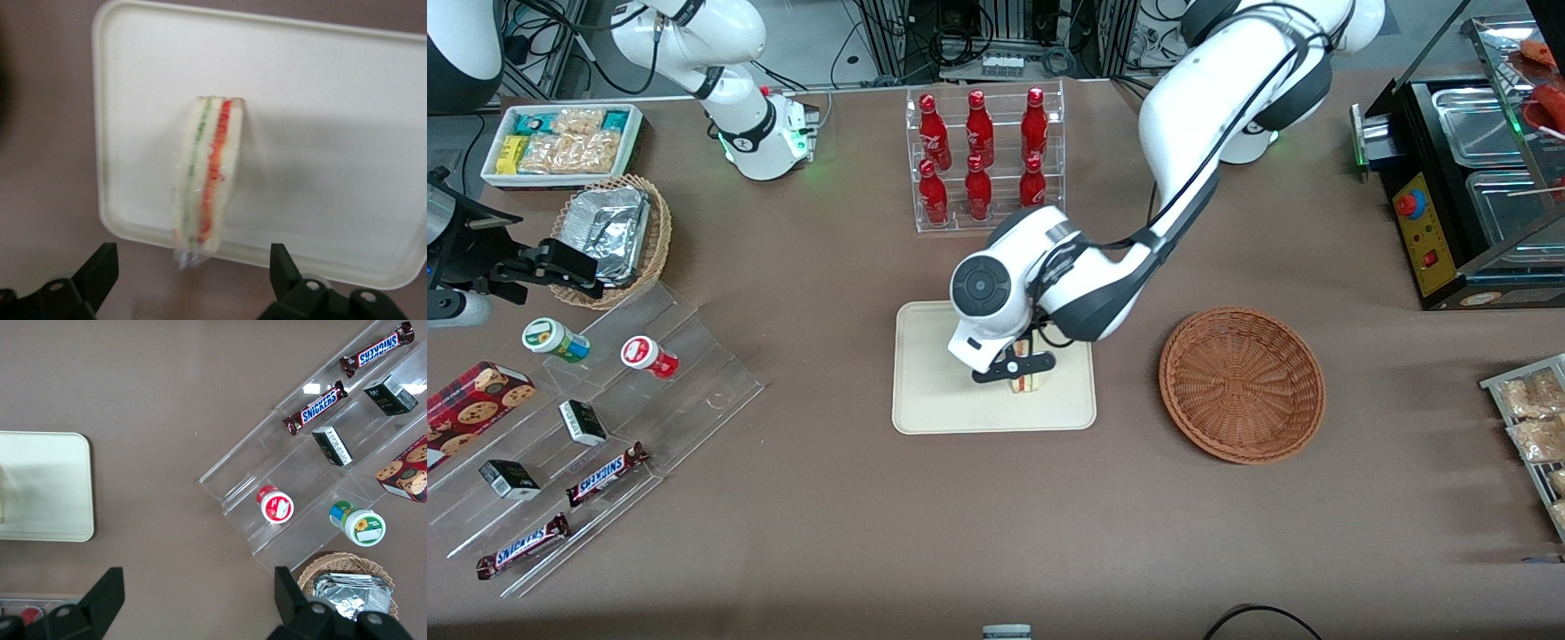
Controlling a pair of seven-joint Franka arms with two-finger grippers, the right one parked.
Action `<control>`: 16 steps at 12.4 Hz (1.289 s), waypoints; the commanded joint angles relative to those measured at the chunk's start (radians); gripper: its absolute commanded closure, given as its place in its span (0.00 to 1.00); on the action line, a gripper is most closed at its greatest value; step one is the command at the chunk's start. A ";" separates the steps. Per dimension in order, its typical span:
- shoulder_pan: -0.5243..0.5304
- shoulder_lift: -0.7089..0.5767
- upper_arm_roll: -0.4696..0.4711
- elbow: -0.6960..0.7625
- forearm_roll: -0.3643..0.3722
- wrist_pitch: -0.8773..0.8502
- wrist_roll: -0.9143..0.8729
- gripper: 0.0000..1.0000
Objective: Place sandwich from basket to tray
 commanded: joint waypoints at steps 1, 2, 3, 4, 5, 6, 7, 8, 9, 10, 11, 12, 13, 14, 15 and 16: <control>0.061 -0.160 0.011 -0.027 -0.021 -0.123 0.061 0.00; 0.087 -0.201 0.009 -0.027 -0.022 -0.166 0.105 0.00; 0.116 -0.246 0.011 -0.029 -0.019 -0.200 0.130 0.00; 0.144 -0.289 0.011 -0.032 -0.016 -0.225 0.132 0.00; 0.179 -0.329 0.011 -0.035 -0.016 -0.257 0.141 0.00; 0.219 -0.355 0.009 -0.035 -0.019 -0.294 0.176 0.00; 0.258 -0.390 0.009 -0.035 -0.025 -0.324 0.269 0.00; 0.294 -0.415 0.011 -0.041 -0.025 -0.343 0.353 0.00; 0.328 -0.433 0.011 -0.047 -0.024 -0.349 0.397 0.00; 0.352 -0.450 0.011 -0.058 -0.019 -0.349 0.419 0.00; 0.381 -0.461 0.011 -0.064 -0.019 -0.349 0.455 0.00; 0.406 -0.475 0.011 -0.062 -0.019 -0.349 0.495 0.00; 0.429 -0.479 0.011 -0.062 -0.019 -0.349 0.527 0.00; 0.455 -0.483 0.011 -0.061 -0.022 -0.348 0.560 0.00; 0.475 -0.484 0.009 -0.061 -0.024 -0.348 0.592 0.00; 0.486 -0.487 0.011 -0.061 -0.024 -0.345 0.616 0.00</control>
